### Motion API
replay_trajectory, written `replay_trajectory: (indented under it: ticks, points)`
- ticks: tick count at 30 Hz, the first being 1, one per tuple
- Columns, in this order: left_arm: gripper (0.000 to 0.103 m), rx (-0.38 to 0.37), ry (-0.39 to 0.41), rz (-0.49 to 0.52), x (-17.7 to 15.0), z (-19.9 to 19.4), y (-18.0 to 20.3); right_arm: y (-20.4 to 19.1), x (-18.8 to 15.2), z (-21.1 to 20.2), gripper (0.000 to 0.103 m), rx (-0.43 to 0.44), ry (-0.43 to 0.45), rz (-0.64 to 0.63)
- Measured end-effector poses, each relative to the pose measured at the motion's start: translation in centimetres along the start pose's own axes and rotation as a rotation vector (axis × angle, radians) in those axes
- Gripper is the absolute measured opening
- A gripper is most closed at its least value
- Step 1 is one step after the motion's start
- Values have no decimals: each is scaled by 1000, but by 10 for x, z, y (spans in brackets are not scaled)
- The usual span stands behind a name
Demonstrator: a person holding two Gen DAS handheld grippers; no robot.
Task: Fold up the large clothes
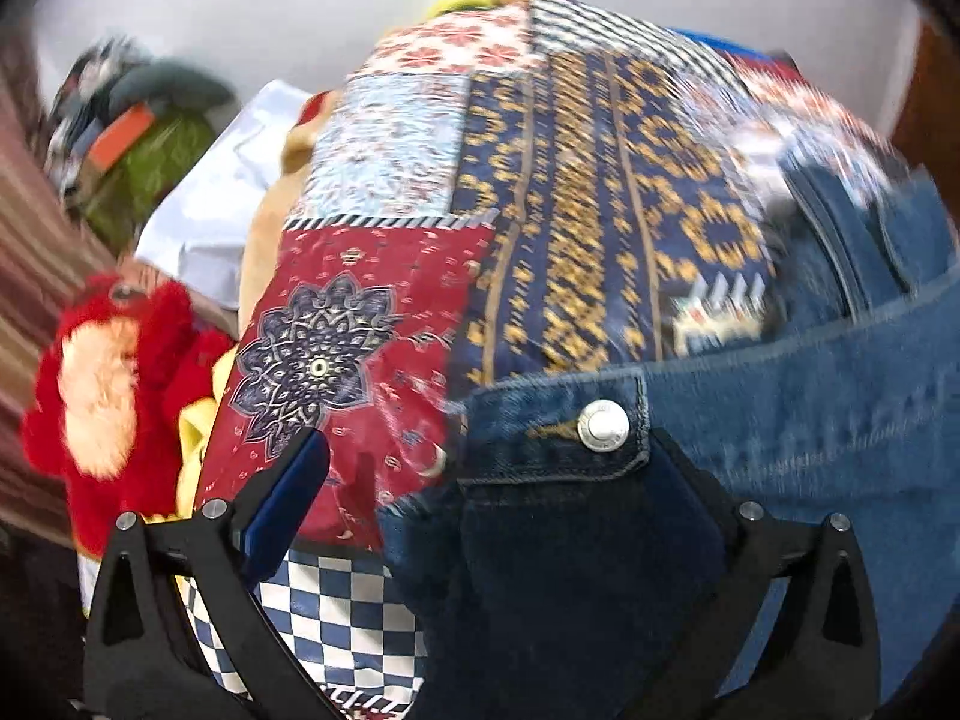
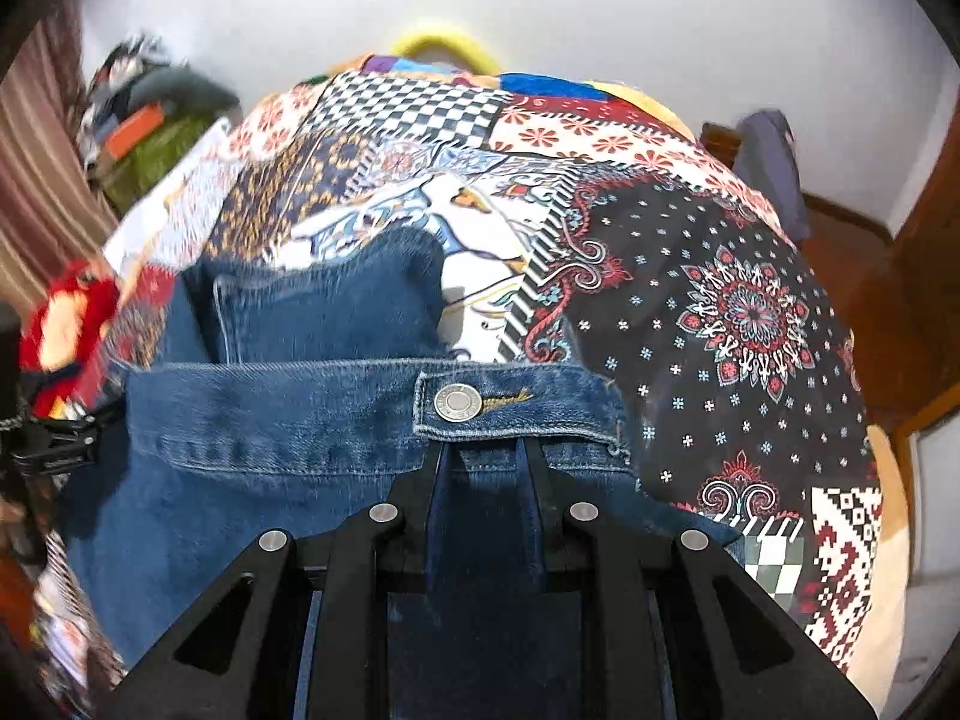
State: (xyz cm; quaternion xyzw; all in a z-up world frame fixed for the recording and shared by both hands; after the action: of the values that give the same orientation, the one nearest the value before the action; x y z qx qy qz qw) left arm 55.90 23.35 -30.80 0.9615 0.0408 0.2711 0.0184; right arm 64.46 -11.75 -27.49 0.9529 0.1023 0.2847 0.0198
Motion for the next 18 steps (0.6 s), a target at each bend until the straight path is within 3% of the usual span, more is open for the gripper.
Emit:
replay_trajectory:
  ticks: [5,10,18]
  points:
    - [103,-21,32,-89,9,-23,-14,-4,-5,-27,17,-89,73,-55]
    - [103,23,90,27,6,-69,7,-15,-13,-68,17,-68,135,-118]
    - [103,-59,147,115,-26,-125,44,-53,-43,-121,17,-34,216,-172]
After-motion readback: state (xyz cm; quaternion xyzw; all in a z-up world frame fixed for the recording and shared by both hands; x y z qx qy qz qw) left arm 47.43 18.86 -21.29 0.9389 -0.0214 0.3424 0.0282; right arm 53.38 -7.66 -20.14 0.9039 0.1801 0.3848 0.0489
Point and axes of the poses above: each gripper's, at about its wrist camera, not at the fingertips, and z roughly the way its jaws point, y to its right, x to its top, the point moved 3 cm from there along z, roughly the way its jaws point, and after that the axes turned 14 degrees about -x, right-handed, at the moved point
